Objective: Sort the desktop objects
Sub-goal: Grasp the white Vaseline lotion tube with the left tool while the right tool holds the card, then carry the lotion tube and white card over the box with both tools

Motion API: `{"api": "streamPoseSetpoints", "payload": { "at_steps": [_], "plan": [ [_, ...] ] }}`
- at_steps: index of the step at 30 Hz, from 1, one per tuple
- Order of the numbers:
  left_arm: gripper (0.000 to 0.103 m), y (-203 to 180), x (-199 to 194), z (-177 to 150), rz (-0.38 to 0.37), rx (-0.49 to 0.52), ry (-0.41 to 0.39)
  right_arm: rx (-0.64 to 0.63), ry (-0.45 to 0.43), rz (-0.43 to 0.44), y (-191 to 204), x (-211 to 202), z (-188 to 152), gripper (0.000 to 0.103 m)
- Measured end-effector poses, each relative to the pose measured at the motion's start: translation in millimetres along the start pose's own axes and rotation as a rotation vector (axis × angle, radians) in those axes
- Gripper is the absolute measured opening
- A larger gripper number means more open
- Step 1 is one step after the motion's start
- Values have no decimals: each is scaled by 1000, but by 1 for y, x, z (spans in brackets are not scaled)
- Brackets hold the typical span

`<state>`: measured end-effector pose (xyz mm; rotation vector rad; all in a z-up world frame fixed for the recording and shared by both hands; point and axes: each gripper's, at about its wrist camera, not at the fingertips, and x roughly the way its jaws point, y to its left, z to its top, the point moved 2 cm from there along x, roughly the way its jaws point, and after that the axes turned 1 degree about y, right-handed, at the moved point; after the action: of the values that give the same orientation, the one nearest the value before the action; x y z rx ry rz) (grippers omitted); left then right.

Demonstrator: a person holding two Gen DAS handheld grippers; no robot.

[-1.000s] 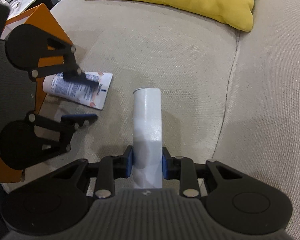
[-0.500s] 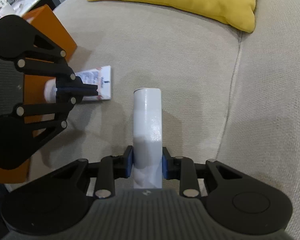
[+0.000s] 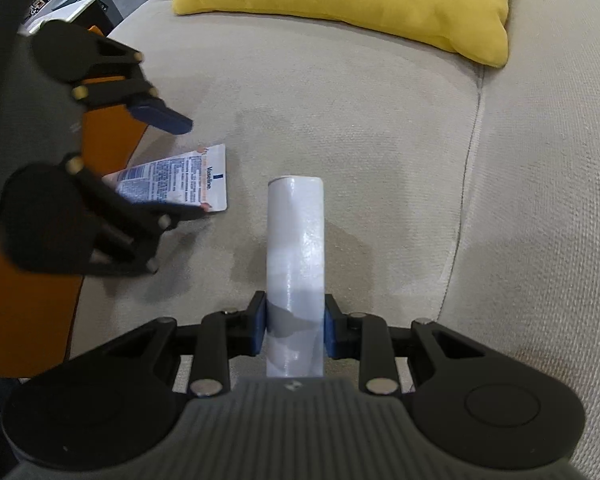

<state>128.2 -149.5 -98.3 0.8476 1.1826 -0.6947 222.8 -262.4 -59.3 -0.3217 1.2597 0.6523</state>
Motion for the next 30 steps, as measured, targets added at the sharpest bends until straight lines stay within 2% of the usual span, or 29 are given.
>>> {"api": "streamPoseSetpoints", "payload": {
  "at_steps": [3, 7, 8, 9, 14, 21, 30],
  "plan": [
    [70, 6, 11, 2, -46, -36, 37, 6, 2, 2, -1, 3, -1, 30],
    [70, 12, 19, 3, -70, -57, 40, 12, 5, 5, 0, 3, -1, 30],
    [65, 12, 18, 2, -73, -59, 38, 12, 7, 4, -1, 4, -2, 30],
    [65, 11, 16, 0, -75, -60, 33, 12, 10, 3, -1, 4, -1, 30],
    [64, 1, 3, -7, -15, -42, -14, 16, 10, 1, -1, 4, -4, 30],
    [64, -3, -45, -35, 31, -94, -168, 39, -1, 31, -2, 3, -4, 30],
    [63, 0, -121, -88, 46, -242, -397, 34, -73, 55, 18, -22, -6, 30]
  ]
}}
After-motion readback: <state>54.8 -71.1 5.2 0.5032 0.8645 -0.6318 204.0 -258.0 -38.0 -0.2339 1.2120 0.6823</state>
